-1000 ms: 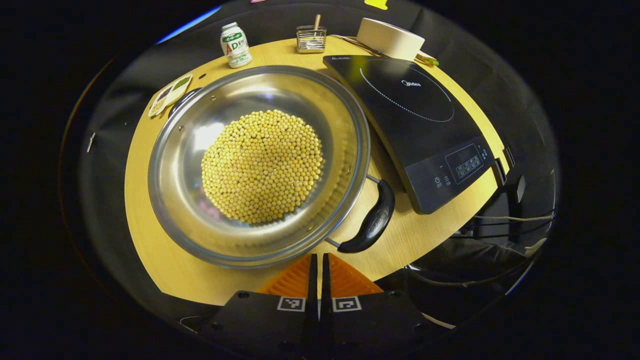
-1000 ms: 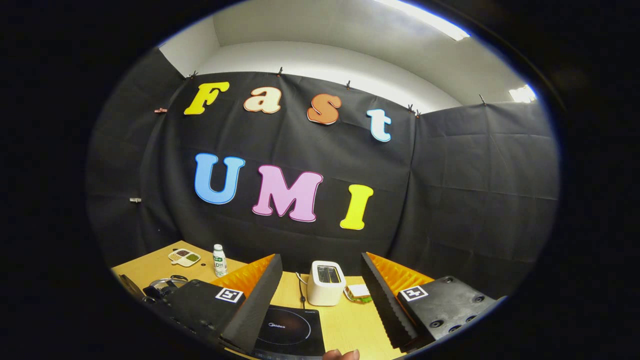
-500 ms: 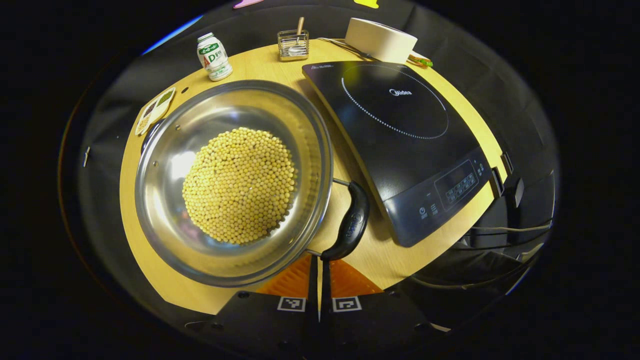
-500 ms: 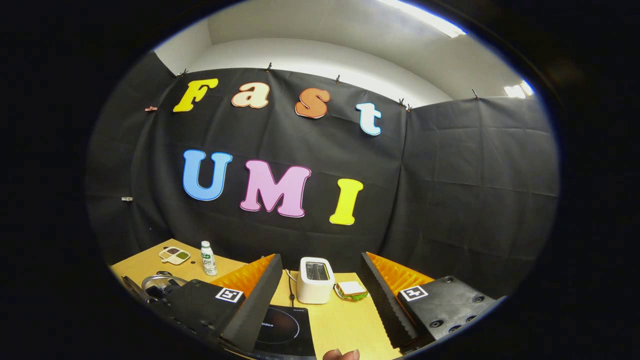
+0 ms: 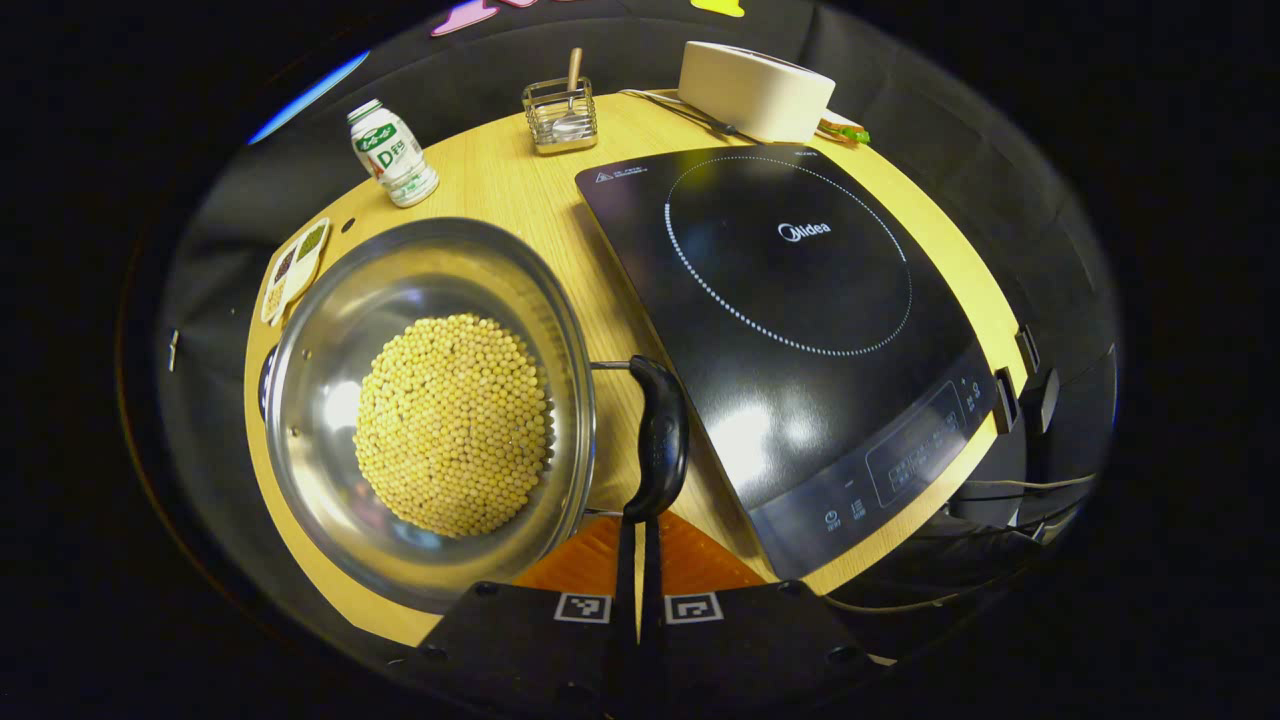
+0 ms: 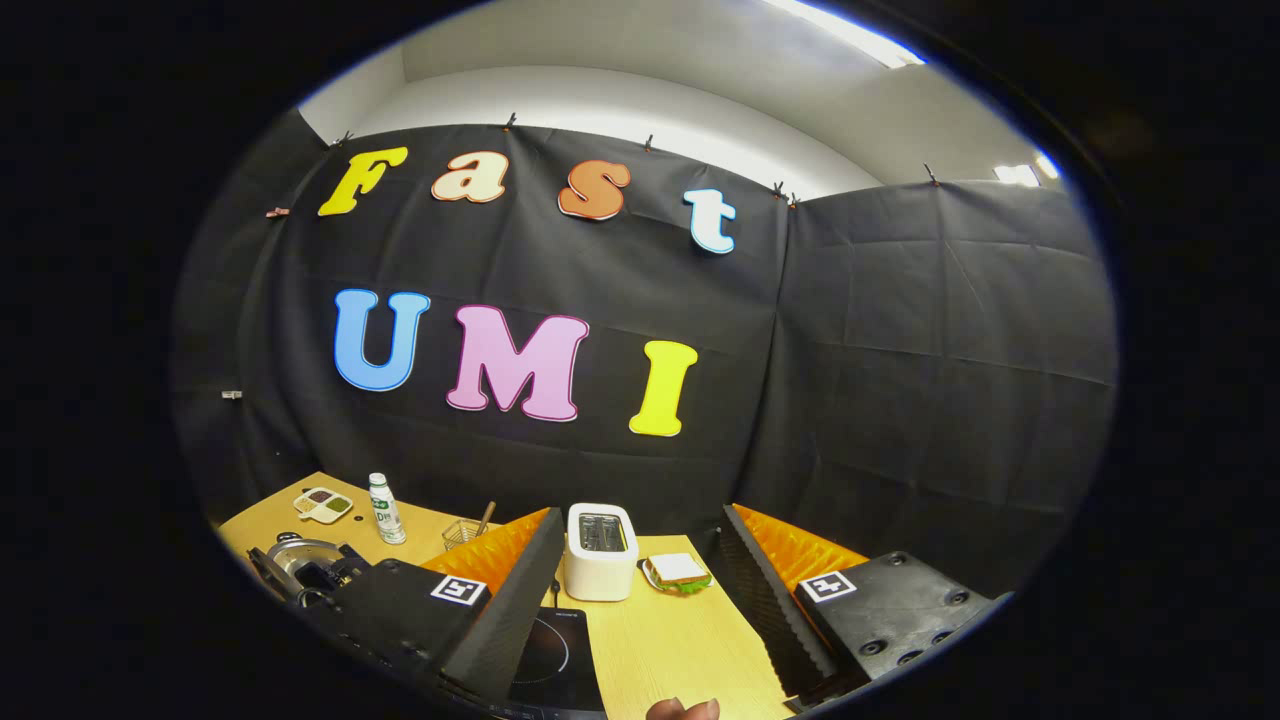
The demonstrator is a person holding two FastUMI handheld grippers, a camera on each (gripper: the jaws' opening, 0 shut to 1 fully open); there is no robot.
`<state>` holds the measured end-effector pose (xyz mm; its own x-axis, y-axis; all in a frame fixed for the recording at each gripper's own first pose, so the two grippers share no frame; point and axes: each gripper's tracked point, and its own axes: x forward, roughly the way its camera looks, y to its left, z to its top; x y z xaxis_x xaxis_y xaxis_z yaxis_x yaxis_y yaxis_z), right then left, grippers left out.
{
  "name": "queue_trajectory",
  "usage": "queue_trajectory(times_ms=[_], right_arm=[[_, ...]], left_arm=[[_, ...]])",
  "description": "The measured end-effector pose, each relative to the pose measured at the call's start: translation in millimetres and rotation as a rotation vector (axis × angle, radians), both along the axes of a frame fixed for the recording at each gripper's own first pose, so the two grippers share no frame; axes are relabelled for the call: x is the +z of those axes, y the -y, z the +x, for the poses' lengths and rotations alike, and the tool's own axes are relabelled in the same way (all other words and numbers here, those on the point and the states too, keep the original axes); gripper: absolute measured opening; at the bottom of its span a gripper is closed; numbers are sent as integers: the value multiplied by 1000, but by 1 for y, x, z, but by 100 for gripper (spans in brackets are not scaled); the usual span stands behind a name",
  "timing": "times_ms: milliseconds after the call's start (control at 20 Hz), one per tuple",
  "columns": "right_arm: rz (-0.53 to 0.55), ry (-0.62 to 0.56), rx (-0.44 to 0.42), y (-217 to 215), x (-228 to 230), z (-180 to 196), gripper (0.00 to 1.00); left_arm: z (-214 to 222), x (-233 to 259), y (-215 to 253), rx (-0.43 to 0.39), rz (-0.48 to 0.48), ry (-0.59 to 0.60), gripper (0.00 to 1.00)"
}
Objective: First push the handle of the pot to place it horizontally, then grasp the pot with both hands and set it on the induction cooktop.
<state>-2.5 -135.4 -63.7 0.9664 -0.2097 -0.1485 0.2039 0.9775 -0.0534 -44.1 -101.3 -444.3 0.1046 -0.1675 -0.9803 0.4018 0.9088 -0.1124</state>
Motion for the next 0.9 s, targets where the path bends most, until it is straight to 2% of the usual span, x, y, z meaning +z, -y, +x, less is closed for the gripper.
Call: queue_trajectory(times_ms=[550,900], right_arm=[[-16,-39,-70,38,-15,-3,98],[-27,-56,-73,44,-21,-4,98]], left_arm=[[66,-10,14,37,52,84,6],[84,-9,22,82,20,124,5]])
